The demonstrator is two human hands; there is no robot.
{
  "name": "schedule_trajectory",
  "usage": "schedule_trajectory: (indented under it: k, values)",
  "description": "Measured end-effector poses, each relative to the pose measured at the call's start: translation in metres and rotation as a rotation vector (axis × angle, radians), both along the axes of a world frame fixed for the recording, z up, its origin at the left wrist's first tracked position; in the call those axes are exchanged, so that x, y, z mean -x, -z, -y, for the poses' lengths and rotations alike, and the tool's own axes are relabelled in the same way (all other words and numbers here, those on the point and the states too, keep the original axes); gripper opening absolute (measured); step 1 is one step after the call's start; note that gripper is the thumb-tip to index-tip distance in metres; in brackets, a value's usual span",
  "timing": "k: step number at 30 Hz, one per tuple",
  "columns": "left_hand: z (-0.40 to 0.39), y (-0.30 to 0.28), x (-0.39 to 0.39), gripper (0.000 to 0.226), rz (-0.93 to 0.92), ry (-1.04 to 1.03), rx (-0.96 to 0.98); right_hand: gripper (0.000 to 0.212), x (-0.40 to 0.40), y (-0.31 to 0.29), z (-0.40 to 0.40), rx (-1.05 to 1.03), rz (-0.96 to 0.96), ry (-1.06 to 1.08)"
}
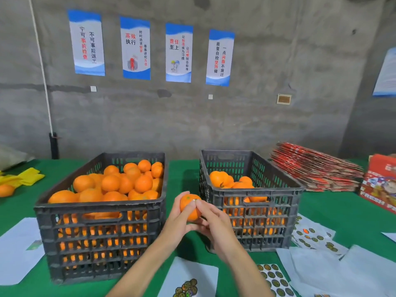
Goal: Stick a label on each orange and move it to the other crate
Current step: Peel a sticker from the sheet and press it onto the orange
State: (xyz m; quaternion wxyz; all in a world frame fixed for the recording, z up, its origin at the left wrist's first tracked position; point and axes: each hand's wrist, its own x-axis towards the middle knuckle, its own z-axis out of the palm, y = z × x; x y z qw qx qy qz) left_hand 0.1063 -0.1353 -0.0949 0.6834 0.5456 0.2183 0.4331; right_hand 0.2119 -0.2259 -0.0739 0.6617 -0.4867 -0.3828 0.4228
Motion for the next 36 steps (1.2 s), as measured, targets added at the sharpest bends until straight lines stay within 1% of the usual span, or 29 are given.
schedule_trajectory:
  k: [2, 4, 6, 7, 8, 10, 12, 14, 17, 20, 22, 24, 25, 27, 29, 31, 33, 35, 36]
  values:
    - [-0.006, -0.015, -0.008, 0.028, -0.107, 0.027, -0.083, 0.034, -0.010, -0.011, 0.000, -0.034, 0.020, 0.026]
    - [-0.012, -0.028, -0.017, 0.024, -0.281, -0.019, -0.232, 0.031, -0.020, -0.021, -0.002, -0.079, 0.065, 0.084]
    - [-0.020, -0.040, -0.022, 0.040, -0.422, -0.117, -0.409, 0.031, -0.034, -0.032, -0.006, -0.128, 0.163, 0.202]
    - [-0.025, -0.045, -0.022, 0.048, -0.468, -0.169, -0.477, 0.035, -0.042, -0.037, -0.010, -0.134, 0.228, 0.290]
    - [-0.030, -0.050, -0.019, 0.052, -0.494, -0.218, -0.522, 0.042, -0.051, -0.043, -0.014, -0.116, 0.305, 0.396]
    - [-0.044, -0.056, -0.007, 0.050, -0.527, -0.301, -0.586, 0.055, -0.072, -0.051, -0.024, -0.049, 0.469, 0.585]
    - [-0.057, -0.060, 0.006, 0.042, -0.545, -0.326, -0.615, 0.064, -0.092, -0.054, -0.036, 0.020, 0.615, 0.658]
    - [-0.065, -0.062, 0.017, 0.032, -0.527, -0.312, -0.589, 0.067, -0.103, -0.054, -0.047, 0.078, 0.762, 0.670]
    - [-0.075, -0.071, 0.030, 0.019, -0.517, -0.305, -0.563, 0.060, -0.112, -0.049, -0.062, 0.159, 0.996, 0.674]
    - [-0.084, -0.078, 0.044, 0.009, -0.559, -0.375, -0.687, 0.048, -0.117, -0.050, -0.072, 0.221, 1.149, 0.717]
    - [-0.091, -0.079, 0.054, 0.005, -0.592, -0.428, -0.742, 0.043, -0.114, -0.051, -0.076, 0.191, 1.229, 0.729]
    - [-0.102, -0.079, 0.066, 0.009, -0.675, -0.510, -0.821, 0.038, -0.104, -0.048, -0.081, 0.085, 1.304, 0.709]
    - [-0.112, -0.080, 0.073, 0.017, -0.754, -0.549, -0.873, 0.036, -0.098, -0.047, -0.084, 0.018, 1.318, 0.687]
    - [-0.135, -0.082, 0.087, 0.041, -0.992, -0.603, -0.925, 0.033, -0.084, -0.043, -0.091, -0.111, 1.308, 0.645]
    - [-0.157, -0.087, 0.102, 0.066, -1.239, -0.612, -0.846, 0.030, -0.066, -0.038, -0.098, -0.206, 1.258, 0.615]
    - [-0.175, -0.091, 0.111, 0.082, -1.418, -0.502, -0.744, 0.029, -0.050, -0.034, -0.103, -0.260, 1.204, 0.591]
    - [-0.187, -0.091, 0.115, 0.086, -1.513, -0.384, -0.690, 0.029, -0.038, -0.028, -0.106, -0.292, 1.177, 0.576]
    - [-0.193, -0.086, 0.117, 0.080, -1.537, -0.361, -0.678, 0.029, -0.029, -0.022, -0.107, -0.302, 1.181, 0.559]
    - [-0.194, -0.083, 0.118, 0.076, -1.553, -0.364, -0.702, 0.029, -0.025, -0.020, -0.107, -0.299, 1.185, 0.549]
